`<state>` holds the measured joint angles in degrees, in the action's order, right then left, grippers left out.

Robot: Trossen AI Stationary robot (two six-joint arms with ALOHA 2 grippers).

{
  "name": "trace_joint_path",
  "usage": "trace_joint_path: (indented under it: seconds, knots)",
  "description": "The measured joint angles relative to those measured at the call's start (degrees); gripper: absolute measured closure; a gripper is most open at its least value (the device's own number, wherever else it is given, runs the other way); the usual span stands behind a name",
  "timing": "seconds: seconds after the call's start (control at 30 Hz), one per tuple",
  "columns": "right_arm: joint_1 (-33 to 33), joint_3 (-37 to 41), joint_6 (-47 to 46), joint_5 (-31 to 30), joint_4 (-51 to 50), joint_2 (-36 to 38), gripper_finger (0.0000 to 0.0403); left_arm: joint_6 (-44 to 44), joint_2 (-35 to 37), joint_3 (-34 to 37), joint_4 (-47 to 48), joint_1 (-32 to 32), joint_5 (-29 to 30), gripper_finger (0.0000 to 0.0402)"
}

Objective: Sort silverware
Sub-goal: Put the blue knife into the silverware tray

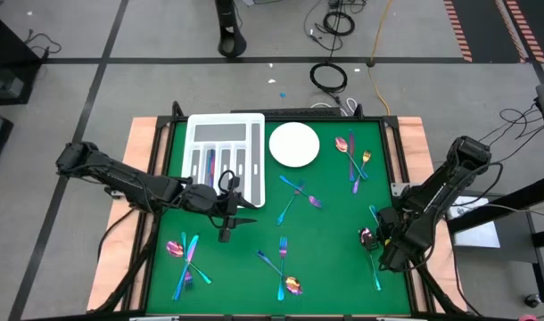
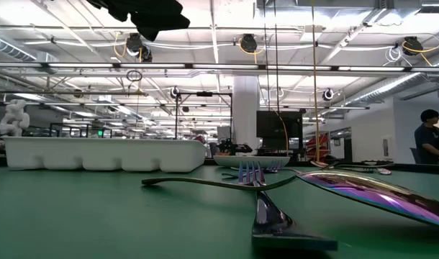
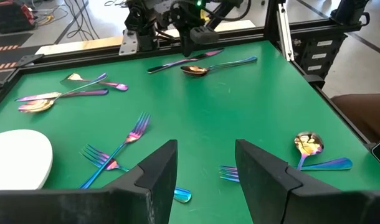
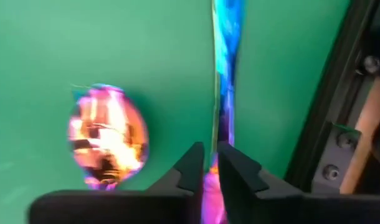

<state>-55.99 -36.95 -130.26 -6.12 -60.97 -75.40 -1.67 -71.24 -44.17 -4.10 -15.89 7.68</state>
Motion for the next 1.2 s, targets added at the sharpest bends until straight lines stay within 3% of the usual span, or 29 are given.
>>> trace_joint_path:
  seconds: [0.23, 0.4, 0.53, 0.83, 1.2]
  knots:
    - [0.0, 5.5, -0.2, 1.7, 7.3, 0.2, 0.027, -0.1, 0.0, 0.0, 0.0, 0.0, 0.0, 0.0237]
    - [0.0, 5.8, -0.2, 1.9, 7.3, 0.2, 0.0252, -0.1, 0.0, 0.0, 0.0, 0.0, 0.0, 0.0237]
    - [0.0, 5.8, -0.2, 1.8, 7.6, 0.2, 0.0277, -0.2, 0.0, 0.0, 0.0, 0.0, 0.0, 0.0237]
    - [0.0, 5.9, 0.4, 0.8, 7.6, 0.1, 0.039, -0.1, 0.0, 0.0, 0.0, 0.0, 0.0, 0.0237]
    - [0.0, 1.4, 0.4, -2.8, 1.8, -0.1, 0.0399, 0.0, 0.0, 0.0, 0.0, 0.0, 0.0, 0.0237]
